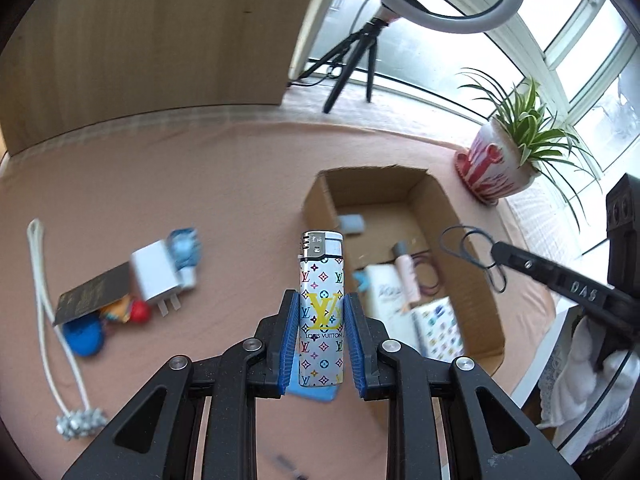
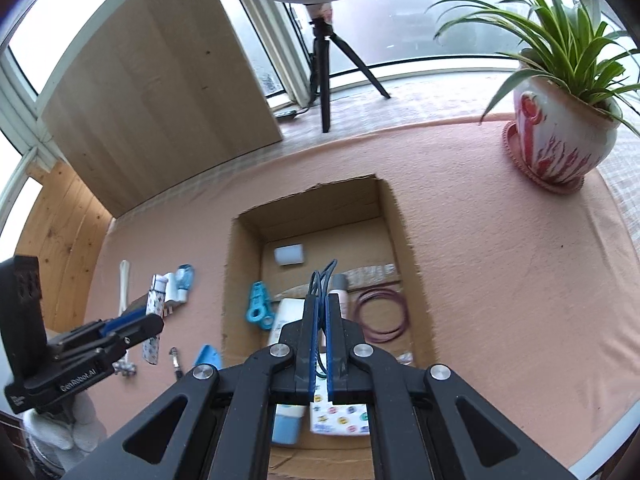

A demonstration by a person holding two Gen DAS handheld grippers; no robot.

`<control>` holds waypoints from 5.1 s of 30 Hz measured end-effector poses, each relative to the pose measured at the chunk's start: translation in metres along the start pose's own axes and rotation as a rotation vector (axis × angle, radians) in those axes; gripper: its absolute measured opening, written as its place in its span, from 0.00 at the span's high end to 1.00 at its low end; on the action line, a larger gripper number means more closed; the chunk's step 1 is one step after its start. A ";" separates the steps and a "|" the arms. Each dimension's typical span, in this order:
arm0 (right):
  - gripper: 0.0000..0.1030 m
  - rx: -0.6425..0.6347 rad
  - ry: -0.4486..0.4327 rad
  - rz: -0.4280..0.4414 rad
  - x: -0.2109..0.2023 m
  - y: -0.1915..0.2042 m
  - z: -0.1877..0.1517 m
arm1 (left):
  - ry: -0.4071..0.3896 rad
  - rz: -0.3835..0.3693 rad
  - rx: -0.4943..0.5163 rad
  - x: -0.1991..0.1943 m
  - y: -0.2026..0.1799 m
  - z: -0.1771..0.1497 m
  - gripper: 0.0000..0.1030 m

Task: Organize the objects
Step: 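Carry the lighter and black cable into the box and open both grippers, then move both open grippers back from the box over the pen, then grasp the black pen with the right gripper while the left grasps the white charger plug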

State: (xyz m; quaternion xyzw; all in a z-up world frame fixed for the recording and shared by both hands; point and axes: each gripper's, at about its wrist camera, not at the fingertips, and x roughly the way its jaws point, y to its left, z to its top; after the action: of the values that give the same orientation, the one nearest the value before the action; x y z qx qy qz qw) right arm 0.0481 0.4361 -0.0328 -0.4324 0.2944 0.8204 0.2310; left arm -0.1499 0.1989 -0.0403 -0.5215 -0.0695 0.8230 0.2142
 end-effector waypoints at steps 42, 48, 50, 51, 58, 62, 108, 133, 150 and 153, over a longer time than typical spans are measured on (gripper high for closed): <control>0.74 -0.005 0.011 0.034 0.016 -0.019 0.002 | 0.046 0.031 0.041 0.072 -0.060 0.061 0.67; 0.74 -0.029 -0.043 0.029 0.005 0.000 -0.005 | 0.017 0.053 -0.007 0.032 -0.021 0.030 0.67; 0.74 -0.042 -0.042 0.036 0.004 0.010 -0.008 | 0.016 0.068 -0.032 0.021 -0.002 0.019 0.67; 0.74 -0.054 -0.040 0.042 0.004 0.017 -0.011 | 0.010 0.086 -0.052 0.012 0.013 0.011 0.67; 0.74 -0.140 0.013 0.107 0.005 0.070 -0.038 | -0.004 0.171 -0.136 -0.034 0.086 -0.036 0.67; 0.74 -0.183 0.052 0.138 0.007 0.103 -0.060 | 0.005 0.179 -0.186 -0.053 0.118 -0.064 0.67; 0.92 -0.384 0.232 -0.073 0.106 0.189 -0.153 | 0.077 0.134 -0.076 -0.014 0.135 -0.012 0.67; 0.92 -0.320 0.248 -0.039 0.102 0.174 -0.139 | 0.191 0.248 -0.086 0.080 0.132 0.034 0.59; 0.92 -0.147 0.265 0.123 0.089 0.142 -0.124 | 0.145 0.151 -0.078 0.031 0.121 -0.028 0.62; 0.92 -0.141 0.256 0.132 0.082 0.140 -0.120 | 0.140 0.132 -0.091 0.022 0.122 -0.039 0.62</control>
State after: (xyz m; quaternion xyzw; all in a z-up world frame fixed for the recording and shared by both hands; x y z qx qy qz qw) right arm -0.0143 0.2636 -0.1174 -0.5283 0.2909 0.7905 0.1063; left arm -0.1575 0.0945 -0.1169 -0.5904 -0.0569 0.7929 0.1399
